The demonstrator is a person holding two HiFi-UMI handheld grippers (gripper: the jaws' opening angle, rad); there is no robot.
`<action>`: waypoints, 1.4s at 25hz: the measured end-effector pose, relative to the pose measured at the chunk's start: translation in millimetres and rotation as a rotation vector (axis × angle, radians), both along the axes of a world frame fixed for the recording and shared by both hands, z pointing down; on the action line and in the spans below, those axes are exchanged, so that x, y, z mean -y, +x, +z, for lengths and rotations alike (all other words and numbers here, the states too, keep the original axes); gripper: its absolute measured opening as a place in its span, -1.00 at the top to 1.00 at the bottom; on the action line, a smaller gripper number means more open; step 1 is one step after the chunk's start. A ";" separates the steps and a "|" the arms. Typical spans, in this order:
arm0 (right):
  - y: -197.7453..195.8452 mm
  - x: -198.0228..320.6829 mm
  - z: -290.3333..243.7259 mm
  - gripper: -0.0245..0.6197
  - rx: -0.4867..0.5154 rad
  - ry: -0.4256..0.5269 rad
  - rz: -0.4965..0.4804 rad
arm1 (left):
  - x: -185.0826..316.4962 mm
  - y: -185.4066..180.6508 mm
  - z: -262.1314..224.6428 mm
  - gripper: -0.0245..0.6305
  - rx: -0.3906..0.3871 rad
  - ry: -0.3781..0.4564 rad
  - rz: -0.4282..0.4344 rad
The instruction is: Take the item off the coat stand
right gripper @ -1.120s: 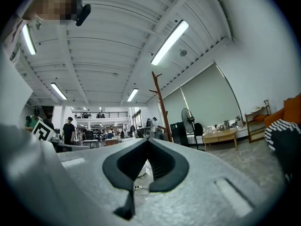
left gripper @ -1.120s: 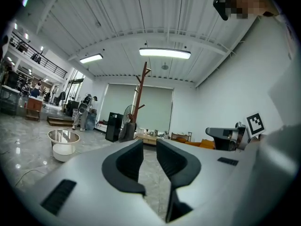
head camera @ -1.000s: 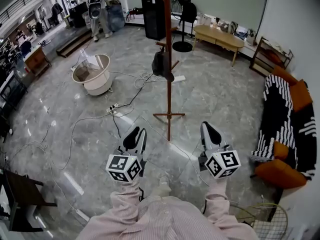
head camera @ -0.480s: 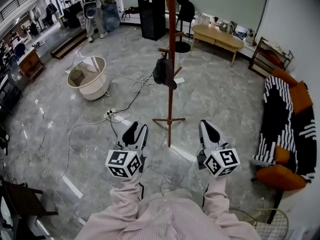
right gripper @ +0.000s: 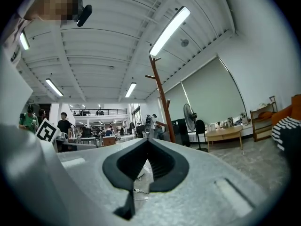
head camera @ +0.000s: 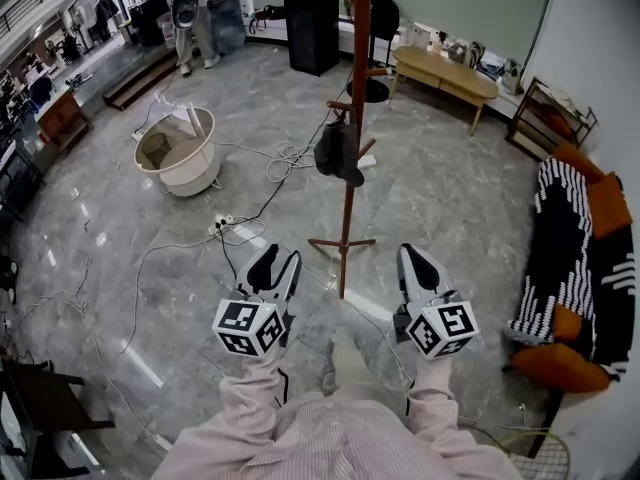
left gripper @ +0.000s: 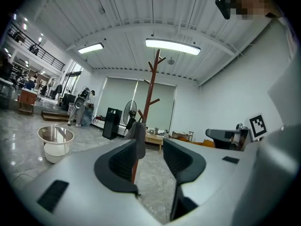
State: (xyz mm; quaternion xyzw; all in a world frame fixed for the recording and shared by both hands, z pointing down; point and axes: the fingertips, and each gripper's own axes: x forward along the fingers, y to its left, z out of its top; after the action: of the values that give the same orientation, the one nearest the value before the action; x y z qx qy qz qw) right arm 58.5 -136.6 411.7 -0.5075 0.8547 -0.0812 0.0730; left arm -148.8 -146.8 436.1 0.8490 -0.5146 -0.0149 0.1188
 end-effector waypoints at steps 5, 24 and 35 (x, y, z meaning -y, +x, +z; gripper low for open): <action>-9.1 41.2 3.1 0.91 0.006 -0.003 -0.018 | 35.9 -6.7 7.3 0.42 0.004 -0.017 -0.009; 6.8 192.8 -3.3 0.91 0.032 -0.003 -0.047 | 193.0 22.9 2.2 0.33 0.028 -0.041 0.023; 7.7 243.1 2.6 0.91 0.027 0.014 -0.076 | 269.5 47.3 13.6 0.24 0.073 -0.048 0.064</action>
State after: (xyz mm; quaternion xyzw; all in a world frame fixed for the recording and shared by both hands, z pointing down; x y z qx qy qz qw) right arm 66.2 -379.7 414.3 -0.4731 0.8727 -0.0850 0.0850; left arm -101.5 -416.3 449.7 0.8619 -0.4915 0.0321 0.1209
